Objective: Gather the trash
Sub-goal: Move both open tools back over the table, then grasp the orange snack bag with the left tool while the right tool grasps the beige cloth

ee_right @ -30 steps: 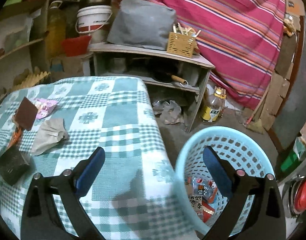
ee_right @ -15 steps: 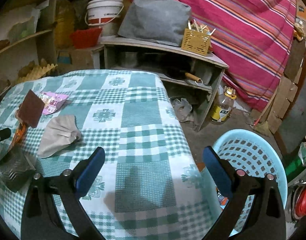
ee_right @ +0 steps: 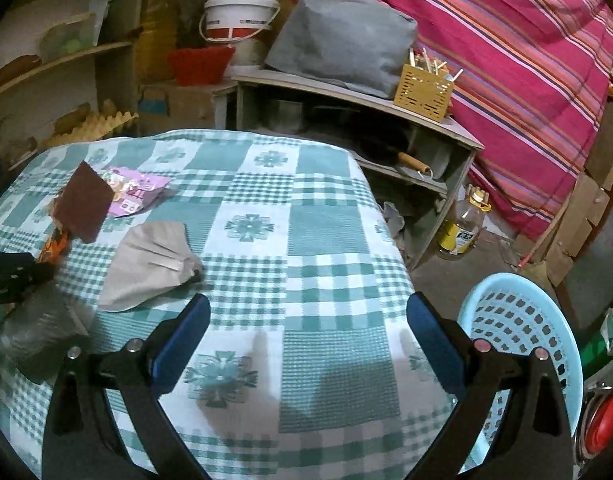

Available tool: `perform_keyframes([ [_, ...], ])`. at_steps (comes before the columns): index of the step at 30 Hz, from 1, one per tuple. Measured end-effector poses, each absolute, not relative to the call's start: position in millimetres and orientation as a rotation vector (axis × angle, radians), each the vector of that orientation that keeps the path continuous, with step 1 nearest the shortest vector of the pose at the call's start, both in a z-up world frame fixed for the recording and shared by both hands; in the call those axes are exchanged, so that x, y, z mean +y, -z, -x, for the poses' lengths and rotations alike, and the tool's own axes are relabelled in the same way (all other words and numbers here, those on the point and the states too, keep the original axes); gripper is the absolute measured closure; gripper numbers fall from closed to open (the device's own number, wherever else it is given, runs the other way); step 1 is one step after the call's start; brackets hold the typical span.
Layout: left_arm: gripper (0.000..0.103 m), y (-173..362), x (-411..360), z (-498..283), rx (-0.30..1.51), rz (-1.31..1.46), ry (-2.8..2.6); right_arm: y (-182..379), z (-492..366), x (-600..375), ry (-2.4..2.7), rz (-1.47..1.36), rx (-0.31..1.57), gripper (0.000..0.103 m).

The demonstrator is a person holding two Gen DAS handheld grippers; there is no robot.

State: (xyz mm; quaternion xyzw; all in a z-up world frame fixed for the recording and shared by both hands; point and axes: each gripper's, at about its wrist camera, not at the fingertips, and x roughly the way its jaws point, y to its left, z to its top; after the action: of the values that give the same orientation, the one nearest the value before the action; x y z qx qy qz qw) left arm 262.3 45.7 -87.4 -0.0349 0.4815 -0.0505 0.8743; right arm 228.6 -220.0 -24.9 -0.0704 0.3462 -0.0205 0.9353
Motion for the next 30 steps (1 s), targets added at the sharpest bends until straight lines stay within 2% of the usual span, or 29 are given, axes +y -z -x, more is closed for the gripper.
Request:
perform_keyframes([
  [2, 0.064, 86, 46, -260, 0.999, 0.067, 0.113, 25, -228, -215, 0.032, 0.148, 0.704, 0.007],
  [3, 0.066, 85, 47, -259, 0.998, 0.061, 0.113, 25, -228, -211, 0.027, 0.151, 0.703, 0.007],
  [4, 0.079, 85, 48, -258, 0.998, 0.060, 0.120, 25, -228, -209, 0.023, 0.154, 0.702, 0.007],
  [5, 0.097, 84, 48, -258, 0.999, 0.060, 0.124, 24, -227, -206, 0.021, 0.156, 0.701, 0.007],
  [9, 0.103, 74, 55, -250, 0.974, 0.060, 0.127, 23, -227, -194, -0.003, 0.147, 0.695, 0.007],
  [17, 0.103, 41, 74, -228, 0.867, -0.006, 0.089, 27, -234, -168, -0.037, 0.150, 0.696, 0.007],
  [30, 0.103, 32, 109, -234, 0.835, 0.017, 0.000, 55, -270, -143, -0.065, 0.152, 0.794, 0.007],
])
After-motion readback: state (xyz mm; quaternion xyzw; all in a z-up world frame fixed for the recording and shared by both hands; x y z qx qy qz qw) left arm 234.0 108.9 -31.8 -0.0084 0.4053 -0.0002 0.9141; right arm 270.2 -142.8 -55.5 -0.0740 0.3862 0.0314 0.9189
